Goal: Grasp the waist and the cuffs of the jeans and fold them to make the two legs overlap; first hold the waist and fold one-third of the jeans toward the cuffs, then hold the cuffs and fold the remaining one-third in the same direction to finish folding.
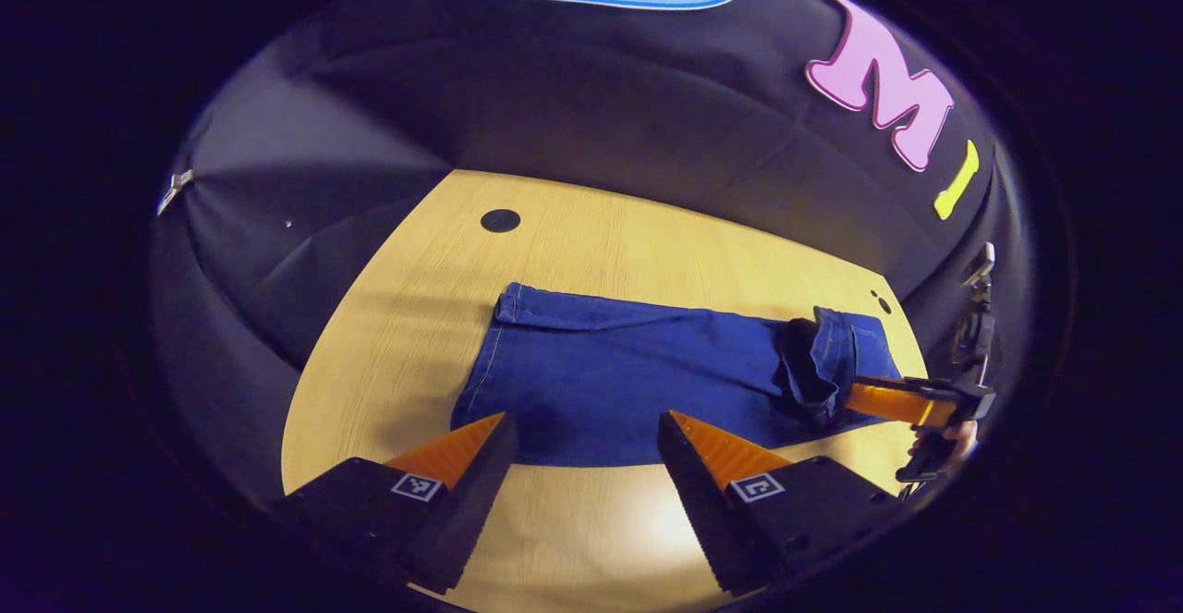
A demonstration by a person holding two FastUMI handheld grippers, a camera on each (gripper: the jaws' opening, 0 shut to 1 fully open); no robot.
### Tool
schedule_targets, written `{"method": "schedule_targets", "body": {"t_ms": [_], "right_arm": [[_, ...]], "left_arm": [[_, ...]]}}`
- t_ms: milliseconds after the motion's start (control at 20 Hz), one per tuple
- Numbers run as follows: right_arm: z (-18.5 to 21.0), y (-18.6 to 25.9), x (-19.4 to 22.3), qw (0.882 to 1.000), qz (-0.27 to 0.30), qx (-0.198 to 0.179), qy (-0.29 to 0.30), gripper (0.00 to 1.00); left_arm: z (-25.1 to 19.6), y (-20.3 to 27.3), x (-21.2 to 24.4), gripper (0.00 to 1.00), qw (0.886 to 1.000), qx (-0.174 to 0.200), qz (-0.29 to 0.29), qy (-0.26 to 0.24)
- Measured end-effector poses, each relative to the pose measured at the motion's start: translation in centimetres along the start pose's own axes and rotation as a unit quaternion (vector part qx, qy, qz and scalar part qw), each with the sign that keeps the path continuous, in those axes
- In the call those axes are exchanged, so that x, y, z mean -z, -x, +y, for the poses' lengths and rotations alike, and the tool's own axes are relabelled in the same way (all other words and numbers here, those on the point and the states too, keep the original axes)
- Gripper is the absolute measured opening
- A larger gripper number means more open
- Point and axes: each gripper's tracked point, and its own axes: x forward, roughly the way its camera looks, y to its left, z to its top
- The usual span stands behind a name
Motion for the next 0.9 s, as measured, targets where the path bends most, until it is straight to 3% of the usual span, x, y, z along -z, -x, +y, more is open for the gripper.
{"method": "schedule_targets", "body": {"t_ms": [100,150,350,400,450,700,750,800,850,900], "right_arm": [[0.3,3.7,-2.1,0.999,-0.027,-0.007,0.029,0.92],[0.5,5.3,-2.7,0.998,-0.037,-0.012,0.041,0.92],[-0.9,10.2,-2.9,0.998,-0.053,-0.001,0.044,0.93],[-1.4,11.2,-2.7,0.998,-0.054,0.004,0.038,0.92],[-2.0,11.8,-2.3,0.998,-0.053,0.011,0.033,0.92],[-4.4,13.3,-1.3,0.998,-0.049,0.035,0.027,0.93],[-4.4,13.5,-1.4,0.998,-0.051,0.033,0.023,0.93],[-4.4,13.7,-1.5,0.998,-0.054,0.033,0.023,0.93],[-4.6,13.9,-1.7,0.997,-0.056,0.035,0.025,0.93],[-4.7,14.3,-1.9,0.997,-0.059,0.036,0.024,0.93]], "left_arm": [[4.0,-1.5,-0.1,0.98,0.996,-0.072,0.042,-0.022],[4.7,-2.8,0.3,0.98,0.995,-0.078,0.065,-0.019],[5.7,-5.4,1.8,0.97,0.987,-0.077,0.141,0.022],[5.5,-6.1,3.0,0.93,0.981,-0.074,0.175,0.026],[5.9,-6.9,4.7,0.97,0.973,-0.079,0.215,0.031],[4.4,-11.8,5.1,0.96,0.967,-0.069,0.245,-0.018],[4.4,-10.6,4.7,1.00,0.969,-0.067,0.236,-0.021],[4.5,-10.2,5.0,0.93,0.968,-0.069,0.241,-0.016],[4.7,-10.0,4.6,0.92,0.970,-0.071,0.234,-0.014],[4.3,-10.3,4.4,0.97,0.969,-0.068,0.239,-0.016]]}}
